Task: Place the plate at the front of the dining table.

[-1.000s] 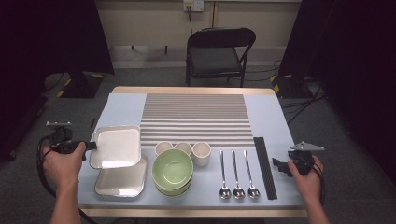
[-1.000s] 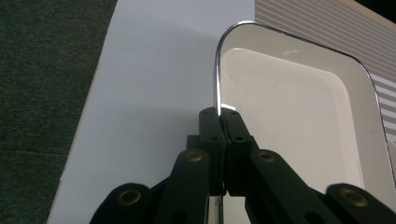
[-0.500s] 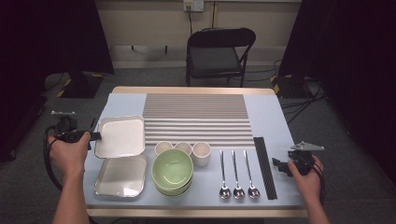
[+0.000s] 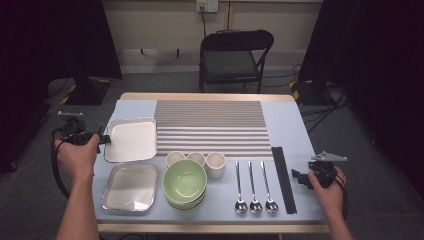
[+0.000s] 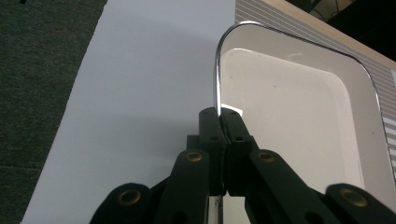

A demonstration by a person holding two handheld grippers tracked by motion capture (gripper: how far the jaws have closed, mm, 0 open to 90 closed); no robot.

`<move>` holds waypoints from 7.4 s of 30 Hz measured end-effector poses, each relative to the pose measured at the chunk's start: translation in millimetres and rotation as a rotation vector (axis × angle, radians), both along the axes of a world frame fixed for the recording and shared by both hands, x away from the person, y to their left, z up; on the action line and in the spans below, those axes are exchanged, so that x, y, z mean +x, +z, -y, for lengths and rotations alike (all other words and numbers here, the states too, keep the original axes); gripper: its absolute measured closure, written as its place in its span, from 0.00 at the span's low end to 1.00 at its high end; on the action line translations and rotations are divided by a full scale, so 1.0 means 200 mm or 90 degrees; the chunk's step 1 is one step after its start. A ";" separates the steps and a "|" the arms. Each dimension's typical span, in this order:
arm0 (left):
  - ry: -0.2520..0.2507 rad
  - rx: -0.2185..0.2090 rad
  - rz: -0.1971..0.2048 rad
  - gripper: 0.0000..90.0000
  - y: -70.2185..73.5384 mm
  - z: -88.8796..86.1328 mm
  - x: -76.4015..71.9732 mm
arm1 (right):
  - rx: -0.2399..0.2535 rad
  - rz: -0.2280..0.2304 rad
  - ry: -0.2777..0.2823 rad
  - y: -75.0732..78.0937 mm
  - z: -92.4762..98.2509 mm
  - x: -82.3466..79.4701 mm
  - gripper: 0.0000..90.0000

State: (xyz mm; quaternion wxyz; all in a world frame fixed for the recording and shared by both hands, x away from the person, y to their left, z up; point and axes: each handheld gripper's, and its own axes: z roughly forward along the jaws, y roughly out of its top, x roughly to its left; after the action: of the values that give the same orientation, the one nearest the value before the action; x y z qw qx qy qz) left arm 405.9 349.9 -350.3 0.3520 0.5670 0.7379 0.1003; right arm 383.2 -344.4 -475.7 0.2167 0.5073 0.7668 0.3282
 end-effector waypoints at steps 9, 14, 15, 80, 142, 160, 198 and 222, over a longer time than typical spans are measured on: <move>0.009 -0.017 0.004 0.99 0.00 0.01 0.05 | -0.001 0.001 0.000 0.00 0.00 0.00 0.23; 0.006 -0.011 0.001 0.99 0.01 0.02 0.08 | -0.001 0.001 0.000 0.00 0.00 0.00 0.23; 0.012 -0.015 0.006 0.99 0.01 0.03 0.09 | 0.000 0.001 0.000 0.00 0.00 0.00 0.23; -0.008 -0.026 0.024 0.99 0.03 0.32 0.31 | 0.000 -0.001 0.001 0.00 0.00 0.00 0.23; -0.021 0.008 -0.015 0.99 0.16 0.47 0.43 | -0.001 0.001 0.000 0.00 0.00 0.00 0.23; -0.023 0.011 -0.023 0.99 0.15 0.53 0.48 | -0.001 0.001 0.000 0.00 0.00 0.00 0.23; -0.036 0.005 -0.029 0.99 0.13 0.66 0.57 | -0.001 0.001 0.000 0.00 0.00 0.00 0.23; -0.052 -0.006 -0.040 0.99 0.09 0.72 0.63 | -0.001 0.001 0.000 0.00 0.00 0.00 0.23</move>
State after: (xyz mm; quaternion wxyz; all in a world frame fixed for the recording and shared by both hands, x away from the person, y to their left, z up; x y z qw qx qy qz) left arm 532.9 205.7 -332.4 0.3349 0.5982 0.7252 0.0643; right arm 383.4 -344.3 -475.9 0.2175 0.5070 0.7669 0.3280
